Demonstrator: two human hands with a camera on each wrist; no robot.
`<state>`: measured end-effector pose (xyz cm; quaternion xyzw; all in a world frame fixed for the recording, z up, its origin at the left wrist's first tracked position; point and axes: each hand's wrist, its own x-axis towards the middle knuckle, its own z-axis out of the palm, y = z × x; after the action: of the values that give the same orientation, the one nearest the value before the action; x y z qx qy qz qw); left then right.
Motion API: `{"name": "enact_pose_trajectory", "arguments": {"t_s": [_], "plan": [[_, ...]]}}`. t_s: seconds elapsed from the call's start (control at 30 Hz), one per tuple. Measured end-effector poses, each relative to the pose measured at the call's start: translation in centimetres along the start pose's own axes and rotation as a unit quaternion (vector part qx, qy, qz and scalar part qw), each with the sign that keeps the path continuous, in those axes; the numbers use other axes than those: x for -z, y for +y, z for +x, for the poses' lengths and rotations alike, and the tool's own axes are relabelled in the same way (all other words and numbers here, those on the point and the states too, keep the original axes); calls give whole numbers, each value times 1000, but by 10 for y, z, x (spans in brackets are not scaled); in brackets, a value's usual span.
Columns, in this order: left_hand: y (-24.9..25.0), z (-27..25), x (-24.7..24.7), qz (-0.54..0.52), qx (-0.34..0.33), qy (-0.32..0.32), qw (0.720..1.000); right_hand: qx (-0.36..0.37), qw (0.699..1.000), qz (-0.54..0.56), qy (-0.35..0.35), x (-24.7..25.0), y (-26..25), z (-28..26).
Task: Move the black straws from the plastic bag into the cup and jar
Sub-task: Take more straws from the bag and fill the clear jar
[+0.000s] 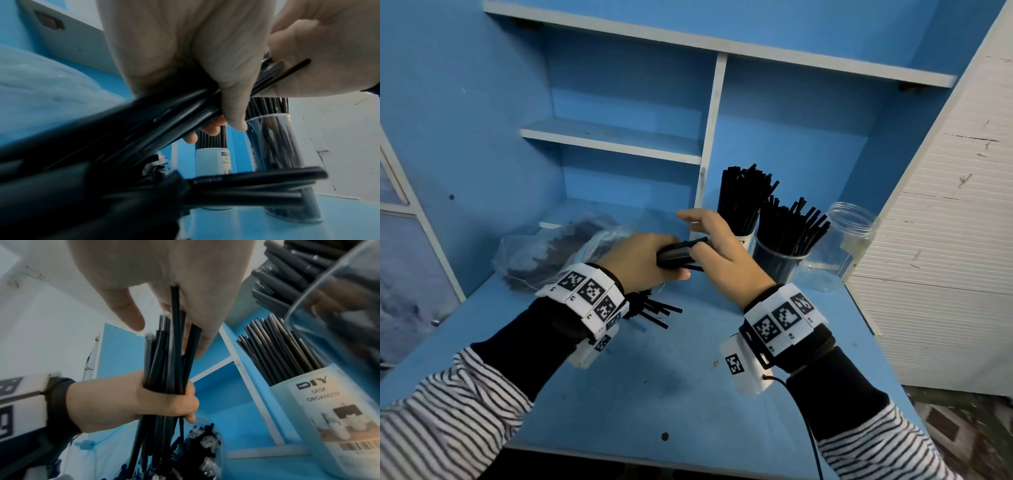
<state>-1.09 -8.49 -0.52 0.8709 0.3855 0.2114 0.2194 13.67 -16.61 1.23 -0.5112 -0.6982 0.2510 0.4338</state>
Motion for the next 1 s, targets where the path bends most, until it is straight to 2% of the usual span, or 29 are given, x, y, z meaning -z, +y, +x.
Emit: {"name": "enact_pose_trajectory", "arguments": {"t_s": [0.1, 0.2, 0.3, 0.43, 0.57, 0.83, 1.0], "plan": [[5, -2, -1, 3, -8, -2, 1000, -15, 1000, 19, -3, -7, 1, 5], [8, -2, 3, -5, -3, 8, 1000, -6, 999, -3, 35, -9, 2, 8], [7, -3, 7, -12, 8, 13, 1000, 36, 997, -17, 70, -4, 5, 5], [13, -3, 10, -37, 15, 13, 999, 96, 991, -68, 71, -1, 4, 4], [26, 1, 20, -46, -2, 20, 999, 135, 980, -80, 123, 7, -12, 11], [23, 1, 25, -42, 39, 13, 998, 119, 983, -89, 111, 12, -29, 12], [25, -3, 26, -67, 17, 23, 997, 111, 984, -87, 105, 15, -29, 8]]}}
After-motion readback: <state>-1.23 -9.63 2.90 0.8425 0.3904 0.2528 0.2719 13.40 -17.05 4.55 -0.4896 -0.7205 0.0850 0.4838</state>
